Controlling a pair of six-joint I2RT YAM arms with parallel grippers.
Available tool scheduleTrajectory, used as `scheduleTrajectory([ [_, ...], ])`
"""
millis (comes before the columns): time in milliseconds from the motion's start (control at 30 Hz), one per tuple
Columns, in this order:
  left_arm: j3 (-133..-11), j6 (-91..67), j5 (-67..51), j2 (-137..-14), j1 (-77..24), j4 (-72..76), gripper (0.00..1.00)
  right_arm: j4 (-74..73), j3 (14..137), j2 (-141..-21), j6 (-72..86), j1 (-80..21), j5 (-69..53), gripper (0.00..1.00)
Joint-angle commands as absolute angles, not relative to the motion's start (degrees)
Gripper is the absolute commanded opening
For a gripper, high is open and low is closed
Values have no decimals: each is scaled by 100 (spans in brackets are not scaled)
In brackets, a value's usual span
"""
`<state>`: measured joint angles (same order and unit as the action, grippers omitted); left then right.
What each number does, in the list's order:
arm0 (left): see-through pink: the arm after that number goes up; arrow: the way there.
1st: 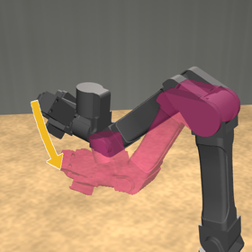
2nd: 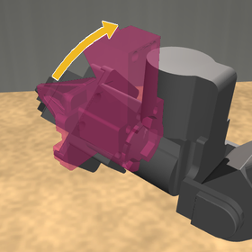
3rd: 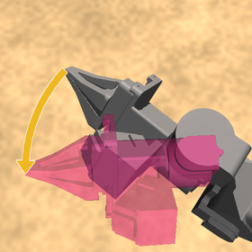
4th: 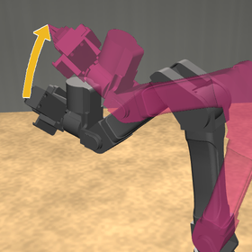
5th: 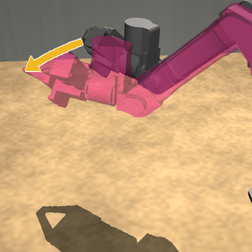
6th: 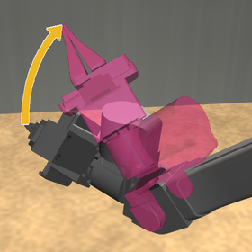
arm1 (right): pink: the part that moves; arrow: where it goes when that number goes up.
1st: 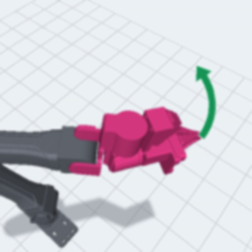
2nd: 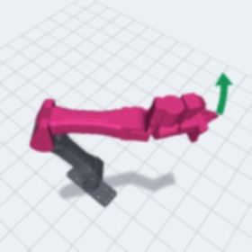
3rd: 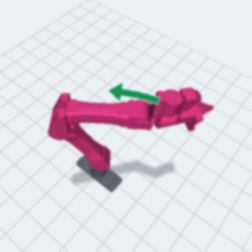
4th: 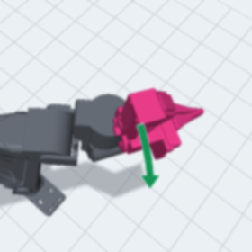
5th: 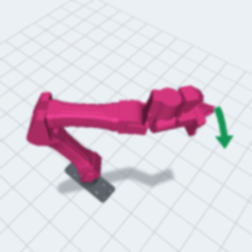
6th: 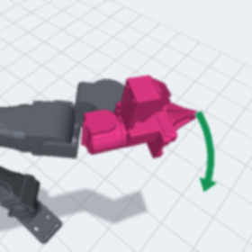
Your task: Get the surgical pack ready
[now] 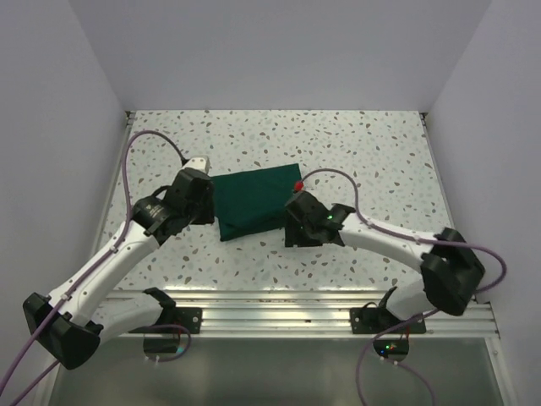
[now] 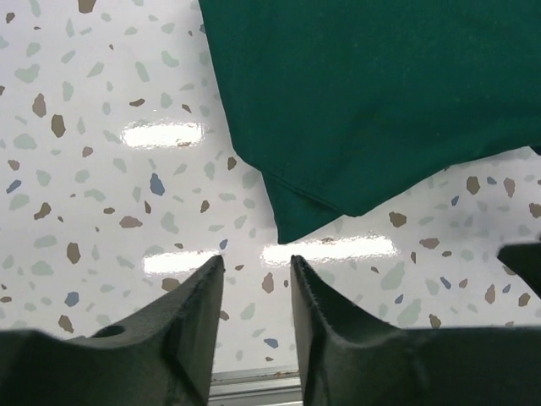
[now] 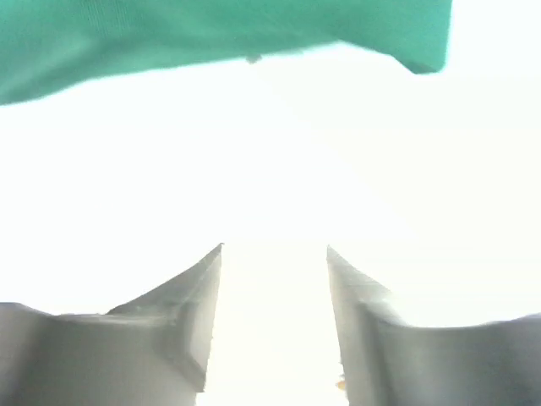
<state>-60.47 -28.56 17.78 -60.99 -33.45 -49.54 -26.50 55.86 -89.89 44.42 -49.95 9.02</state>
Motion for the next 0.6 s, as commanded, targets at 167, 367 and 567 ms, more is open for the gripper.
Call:
scheduleTrajectory([
  [167,-5029,-3865,1986,-5669,-3208,-4079,76,-3964,5002,-7575,3474,-3807,634,99],
  [367,-4212,-4367,2364,-5291,-3199,-3482,88,-3139,4492,-7402,3085,-3419,887,99],
  [567,-3448,-4851,2505,-4642,-3199,-2718,95,-2014,3683,-6663,2777,-2927,614,99],
])
